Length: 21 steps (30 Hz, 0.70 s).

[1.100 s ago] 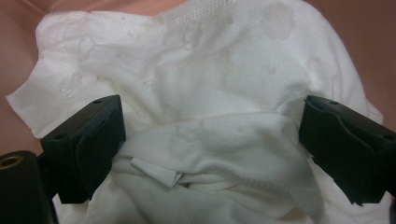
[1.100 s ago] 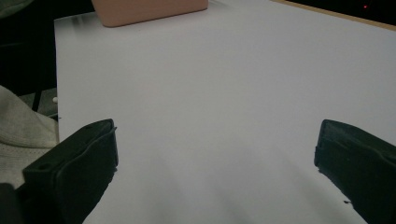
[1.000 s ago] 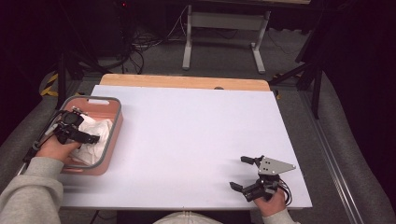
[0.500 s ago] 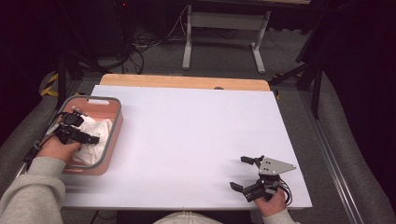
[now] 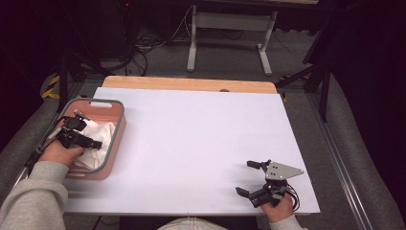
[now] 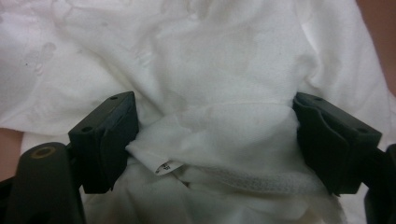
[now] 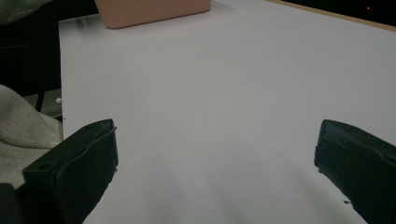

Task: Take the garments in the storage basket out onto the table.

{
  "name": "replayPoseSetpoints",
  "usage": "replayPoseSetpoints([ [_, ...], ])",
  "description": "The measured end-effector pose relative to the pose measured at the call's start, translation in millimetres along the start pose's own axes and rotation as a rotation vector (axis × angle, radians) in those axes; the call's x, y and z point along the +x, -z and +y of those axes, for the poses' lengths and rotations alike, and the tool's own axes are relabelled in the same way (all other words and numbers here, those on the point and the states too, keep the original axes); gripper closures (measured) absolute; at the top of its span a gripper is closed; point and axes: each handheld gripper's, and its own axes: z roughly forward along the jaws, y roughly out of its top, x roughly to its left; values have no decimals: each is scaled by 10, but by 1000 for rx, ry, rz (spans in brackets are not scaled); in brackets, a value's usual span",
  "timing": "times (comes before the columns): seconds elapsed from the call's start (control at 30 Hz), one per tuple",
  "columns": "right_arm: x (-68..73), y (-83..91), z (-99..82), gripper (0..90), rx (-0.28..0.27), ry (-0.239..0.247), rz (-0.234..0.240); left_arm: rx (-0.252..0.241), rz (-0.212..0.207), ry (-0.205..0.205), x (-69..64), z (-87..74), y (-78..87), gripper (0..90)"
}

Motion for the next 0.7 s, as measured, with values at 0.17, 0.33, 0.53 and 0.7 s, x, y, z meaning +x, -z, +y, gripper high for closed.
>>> replayPoseSetpoints([
  [0.17,2,5,2,2,-3,2,0,15,-25,-12,-13,7,-13,278],
  [0.33,4,8,4,2,-4,4,0,37,-44,-17,-26,21,-24,360],
  [0.53,4,10,4,2,-5,4,1,47,-63,6,-20,36,-14,440],
  [0.7,2,8,3,2,-3,5,1,51,-81,13,-13,42,-3,506],
])
